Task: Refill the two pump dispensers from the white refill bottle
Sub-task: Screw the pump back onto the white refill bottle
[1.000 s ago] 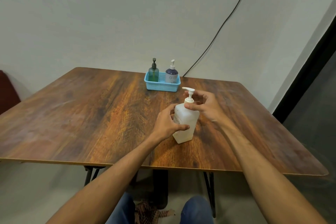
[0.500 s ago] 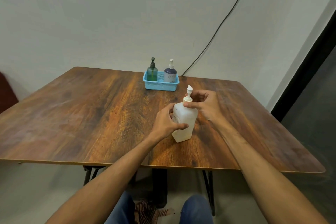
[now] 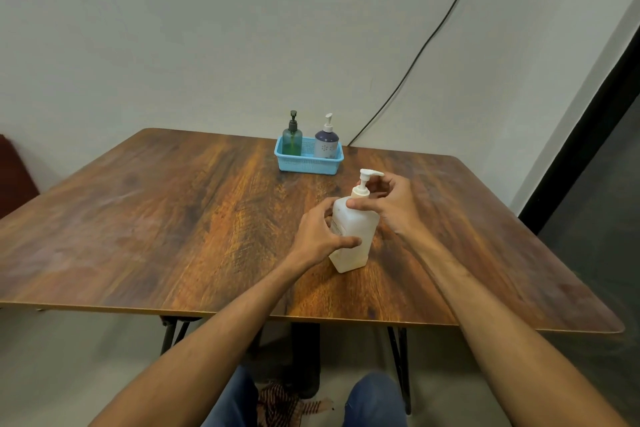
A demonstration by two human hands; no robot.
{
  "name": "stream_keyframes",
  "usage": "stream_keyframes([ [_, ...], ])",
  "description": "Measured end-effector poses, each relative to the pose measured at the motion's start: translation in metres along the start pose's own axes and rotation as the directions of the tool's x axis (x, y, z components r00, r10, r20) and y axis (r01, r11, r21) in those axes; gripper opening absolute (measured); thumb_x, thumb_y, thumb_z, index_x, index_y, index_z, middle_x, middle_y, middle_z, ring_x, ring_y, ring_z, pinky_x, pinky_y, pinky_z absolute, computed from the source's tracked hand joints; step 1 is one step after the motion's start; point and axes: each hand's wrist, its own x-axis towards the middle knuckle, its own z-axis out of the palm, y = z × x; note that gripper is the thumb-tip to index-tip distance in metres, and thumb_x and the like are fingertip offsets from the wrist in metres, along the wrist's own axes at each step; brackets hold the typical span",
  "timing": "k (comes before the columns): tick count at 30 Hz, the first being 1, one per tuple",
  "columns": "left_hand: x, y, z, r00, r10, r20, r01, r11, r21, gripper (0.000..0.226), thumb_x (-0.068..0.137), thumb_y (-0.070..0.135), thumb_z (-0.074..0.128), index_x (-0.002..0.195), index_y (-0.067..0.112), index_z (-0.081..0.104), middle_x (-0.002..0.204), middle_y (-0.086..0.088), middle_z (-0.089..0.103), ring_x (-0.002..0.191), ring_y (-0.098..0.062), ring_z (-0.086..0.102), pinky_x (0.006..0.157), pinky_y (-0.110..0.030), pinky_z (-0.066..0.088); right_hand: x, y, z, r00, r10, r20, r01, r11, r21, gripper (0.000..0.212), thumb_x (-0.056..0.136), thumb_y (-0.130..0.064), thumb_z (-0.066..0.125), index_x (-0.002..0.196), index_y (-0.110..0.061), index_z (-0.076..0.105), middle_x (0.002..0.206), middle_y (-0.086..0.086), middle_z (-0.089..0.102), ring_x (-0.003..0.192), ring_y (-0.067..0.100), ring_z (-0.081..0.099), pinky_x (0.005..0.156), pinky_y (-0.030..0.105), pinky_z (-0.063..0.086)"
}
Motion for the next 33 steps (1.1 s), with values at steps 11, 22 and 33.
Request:
stream_keyframes([
  [11,0.001,0.0,0.0,1.0,0.005,0.009,-0.005,1.0,0.007,0.083,0.066,0.03,0.092,0.138,0.019,0.052,0.135,0.0,0.061,0.121,-0.015,0.057,0.101,-0.035,0.051,0.001,0.001,0.0,1.0,-0.006,0.026,0.007,0.999,-0.05,0.05,0.059,-0.015,0.095,0.1,-0.005,0.067,0.098,0.013,0.072,0.091,0.026,0.07,0.079,0.038,0.06],
  [22,0.001,0.0,-0.001,1.0,0.002,0.011,-0.003,1.0,0.001,0.081,0.066,0.029,0.092,0.136,0.021,0.053,0.133,0.002,0.062,0.117,-0.013,0.057,0.099,-0.033,0.051,0.004,-0.002,-0.006,0.996,-0.027,0.083,0.032,0.998,-0.061,0.046,0.065,-0.013,0.091,0.106,-0.007,0.069,0.101,0.01,0.072,0.095,0.023,0.068,0.081,0.031,0.059],
  [33,0.002,0.0,0.001,1.0,-0.007,0.013,0.007,1.0,0.016,0.081,0.067,0.027,0.092,0.137,0.019,0.052,0.135,0.0,0.061,0.117,-0.012,0.055,0.1,-0.033,0.05,0.005,-0.002,-0.009,0.997,-0.012,0.074,0.016,0.999,-0.049,0.037,0.073,-0.006,0.084,0.108,-0.007,0.074,0.102,0.001,0.077,0.094,0.011,0.072,0.082,0.027,0.058],
])
